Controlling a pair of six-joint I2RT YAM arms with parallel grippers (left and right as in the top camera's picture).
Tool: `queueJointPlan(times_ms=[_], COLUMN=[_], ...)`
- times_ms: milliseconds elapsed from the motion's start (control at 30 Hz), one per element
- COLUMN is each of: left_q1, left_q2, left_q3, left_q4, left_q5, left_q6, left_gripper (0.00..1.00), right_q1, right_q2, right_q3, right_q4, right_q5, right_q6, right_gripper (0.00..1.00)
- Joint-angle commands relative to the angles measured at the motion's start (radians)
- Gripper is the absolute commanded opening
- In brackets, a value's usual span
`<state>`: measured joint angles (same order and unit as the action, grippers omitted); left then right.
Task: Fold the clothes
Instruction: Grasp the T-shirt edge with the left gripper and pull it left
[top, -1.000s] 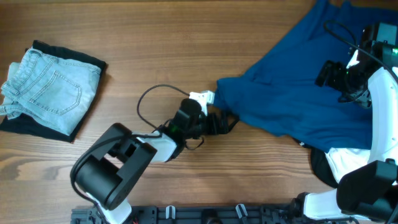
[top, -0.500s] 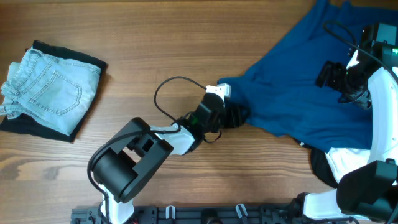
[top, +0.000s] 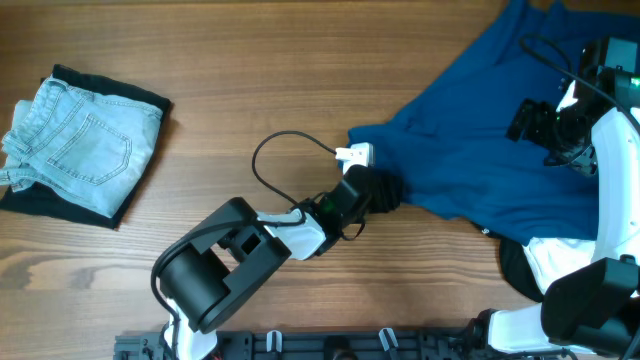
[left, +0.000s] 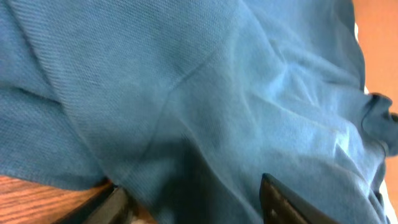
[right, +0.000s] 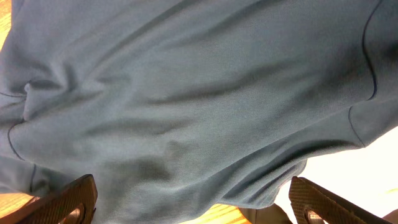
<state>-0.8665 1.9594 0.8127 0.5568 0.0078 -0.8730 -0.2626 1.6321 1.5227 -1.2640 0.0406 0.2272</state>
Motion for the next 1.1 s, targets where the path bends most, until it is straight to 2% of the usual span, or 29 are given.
queueJointPlan(times_ms=[0, 33, 67, 200, 267, 367, 433, 533, 567, 600, 633, 733, 867, 967, 1067], left_q1=[0.017, 0.021, 0.023, 0.069, 0.141, 0.352, 0.467, 0.663, 0.703, 0.732, 0.755, 0.755, 0.639, 0.506, 0.394], left_q2=[0.027, 0.027, 0.027, 0.014, -0.032, -0.158, -0.202, -0.212, -0.212, -0.212, -0.212, -0.208, -0.183, -0.125, -0.029], left_q3=[0.001, 0.001, 0.001, 0.001, 0.011, 0.160, 0.286, 0.518, 0.545, 0.547, 0.547, 0.547, 0.546, 0.546, 0.546], left_q4=[0.039, 0.038, 0.038, 0.037, 0.008, -0.286, -0.416, -0.565, -0.577, -0.580, -0.618, -0.817, -1.041, -1.066, -1.019], left_q5=[-0.055, -0.054, -0.054, -0.047, 0.020, 0.074, 0.074, 0.115, 0.126, 0.142, 0.168, 0.225, 0.344, 0.341, 0.332], left_q6=[0.000, 0.000, 0.000, 0.017, 0.109, 0.338, 0.436, 0.455, 0.454, 0.454, 0.454, 0.446, 0.439, 0.439, 0.411], left_gripper=[0.29, 0.08, 0.04, 0.04, 0.04, 0.04, 0.04, 0.04, 0.30, 0.74, 1.00, 1.00, 1.00, 1.00, 1.00], right_q1=[0.002, 0.002, 0.002, 0.001, 0.001, 0.001, 0.001, 0.002, 0.001, 0.001, 0.001, 0.002, 0.002, 0.001, 0.002], right_q2=[-0.016, -0.016, -0.016, -0.016, -0.016, -0.016, -0.016, -0.016, -0.016, -0.016, -0.016, -0.016, -0.016, -0.016, -0.016], right_q3=[0.007, 0.007, 0.007, 0.007, 0.007, 0.007, 0.007, 0.007, 0.007, 0.007, 0.007, 0.007, 0.007, 0.007, 0.007], right_q4=[-0.003, -0.005, -0.005, -0.005, -0.006, -0.005, -0.005, -0.006, -0.006, -0.006, -0.006, -0.006, -0.006, -0.008, -0.010], right_q5=[-0.016, -0.016, -0.016, -0.016, -0.016, -0.016, -0.016, -0.016, -0.016, -0.016, -0.016, -0.016, -0.016, -0.016, -0.016], right_q6=[0.008, 0.008, 0.009, 0.008, 0.008, 0.008, 0.008, 0.004, 0.004, 0.004, 0.001, 0.000, 0.000, 0.000, -0.011], right_gripper=[1.00, 1.00, 1.00, 1.00, 1.00, 1.00, 1.00, 1.00, 1.00, 1.00, 1.00, 1.00, 1.00, 1.00, 1.00])
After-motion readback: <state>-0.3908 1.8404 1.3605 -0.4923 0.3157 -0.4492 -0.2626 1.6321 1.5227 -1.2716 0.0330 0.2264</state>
